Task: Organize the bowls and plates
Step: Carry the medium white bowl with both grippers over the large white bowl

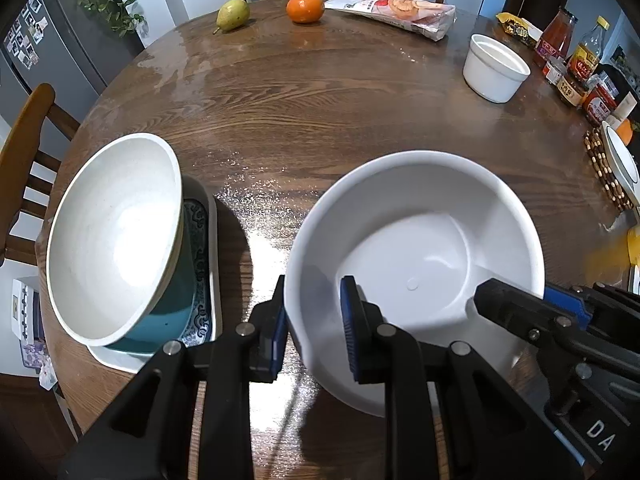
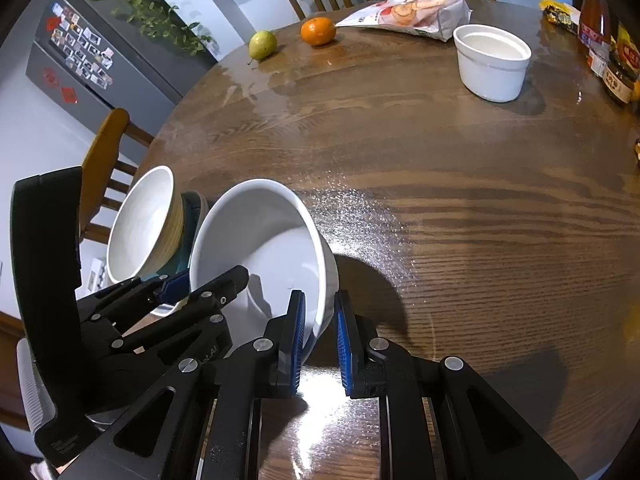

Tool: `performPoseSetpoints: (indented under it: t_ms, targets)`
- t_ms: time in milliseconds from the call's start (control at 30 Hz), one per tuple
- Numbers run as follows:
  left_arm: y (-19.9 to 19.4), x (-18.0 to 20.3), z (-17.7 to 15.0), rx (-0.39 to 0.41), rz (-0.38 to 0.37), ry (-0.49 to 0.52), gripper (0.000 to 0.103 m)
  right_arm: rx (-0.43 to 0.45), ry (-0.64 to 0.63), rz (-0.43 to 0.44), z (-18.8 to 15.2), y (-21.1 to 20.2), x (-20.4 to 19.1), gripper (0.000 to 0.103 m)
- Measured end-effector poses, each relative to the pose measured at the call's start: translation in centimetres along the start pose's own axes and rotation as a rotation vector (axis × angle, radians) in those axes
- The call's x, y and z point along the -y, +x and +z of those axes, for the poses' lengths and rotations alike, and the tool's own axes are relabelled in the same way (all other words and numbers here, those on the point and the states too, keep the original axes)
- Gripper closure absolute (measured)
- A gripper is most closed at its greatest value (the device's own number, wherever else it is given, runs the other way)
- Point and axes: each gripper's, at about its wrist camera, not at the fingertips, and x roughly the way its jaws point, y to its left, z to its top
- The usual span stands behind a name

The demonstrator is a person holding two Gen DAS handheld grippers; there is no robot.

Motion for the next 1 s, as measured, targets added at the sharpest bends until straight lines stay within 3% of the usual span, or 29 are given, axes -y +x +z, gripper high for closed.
performPoseSetpoints:
  t_ms: [500, 767, 1000]
  targets:
    - [-0.1, 0.1, 0.0, 0.012, 0.011, -0.001, 0.082, 0.006, -0.016, -0.021, 0.0, 0.4, 0.1, 0.086]
    - [-3.1, -0.5, 0.6, 0.110, 0.045, 0.002, 0.082, 0.086, -0.066, -0.019, 0.9, -1.9, -1.7, 0.086]
    - [-1.1, -1.1, 0.4, 0.027, 0.014, -0.010, 0.082, 0.023, -0.050, -0.017, 0.8, -0.2, -1.7, 0.086]
